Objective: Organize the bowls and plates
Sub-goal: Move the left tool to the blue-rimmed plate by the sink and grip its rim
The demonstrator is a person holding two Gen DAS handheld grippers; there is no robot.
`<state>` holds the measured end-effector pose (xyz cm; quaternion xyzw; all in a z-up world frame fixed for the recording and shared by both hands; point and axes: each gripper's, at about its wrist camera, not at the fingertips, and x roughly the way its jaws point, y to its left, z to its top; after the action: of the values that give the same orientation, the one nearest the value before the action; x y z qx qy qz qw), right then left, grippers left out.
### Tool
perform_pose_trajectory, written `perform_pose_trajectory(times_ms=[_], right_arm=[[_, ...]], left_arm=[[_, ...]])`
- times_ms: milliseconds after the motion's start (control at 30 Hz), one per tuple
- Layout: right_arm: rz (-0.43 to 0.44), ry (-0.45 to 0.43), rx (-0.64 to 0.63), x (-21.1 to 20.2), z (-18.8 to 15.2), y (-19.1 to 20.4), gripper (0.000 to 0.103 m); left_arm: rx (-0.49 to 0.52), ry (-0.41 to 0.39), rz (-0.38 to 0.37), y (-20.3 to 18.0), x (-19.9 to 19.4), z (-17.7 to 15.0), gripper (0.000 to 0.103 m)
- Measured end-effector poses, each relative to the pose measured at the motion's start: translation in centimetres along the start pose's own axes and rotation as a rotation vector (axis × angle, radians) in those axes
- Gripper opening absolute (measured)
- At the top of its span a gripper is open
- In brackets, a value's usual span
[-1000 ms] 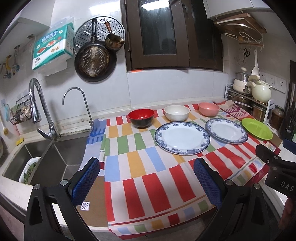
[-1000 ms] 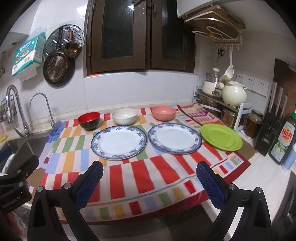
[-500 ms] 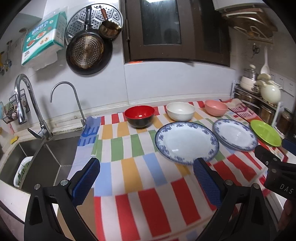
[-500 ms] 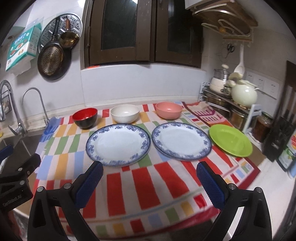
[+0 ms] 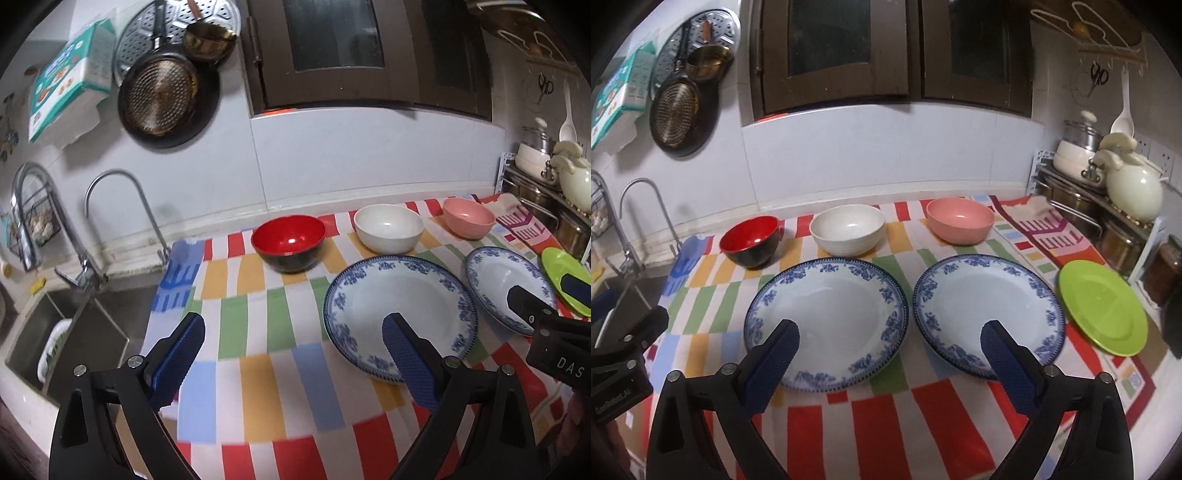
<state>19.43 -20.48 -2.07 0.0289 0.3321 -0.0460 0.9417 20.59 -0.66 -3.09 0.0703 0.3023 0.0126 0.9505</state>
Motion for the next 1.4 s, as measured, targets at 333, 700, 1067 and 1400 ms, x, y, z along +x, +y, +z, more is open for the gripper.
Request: perform_pose_trajectory(times_ms=[333, 700, 1067, 1400], right_arm=[[-0.050, 0.065, 0.038, 5.3, 1.1, 1.1, 0.090], [-0.050, 0.219, 0.060, 10.2, -0.9, 1.3, 0.068], [-0.041, 0.306, 0.108, 13.4, -1.9, 0.2, 0.056], [-0.053, 0.312, 0.103, 15.0, -1.4, 0.4, 0.049]], left_arm=[[0.078, 0.033, -0.059, -0.3, 6.6, 2.4, 0.090], [0.115, 0.211, -0.165, -2.5, 13.7, 0.7, 0.074], [0.130, 0.263, -0.201, -3.6, 16.8, 0.2, 0.062], [0.109, 0.301, -0.210, -3.5, 18.6, 0.4, 0.047]])
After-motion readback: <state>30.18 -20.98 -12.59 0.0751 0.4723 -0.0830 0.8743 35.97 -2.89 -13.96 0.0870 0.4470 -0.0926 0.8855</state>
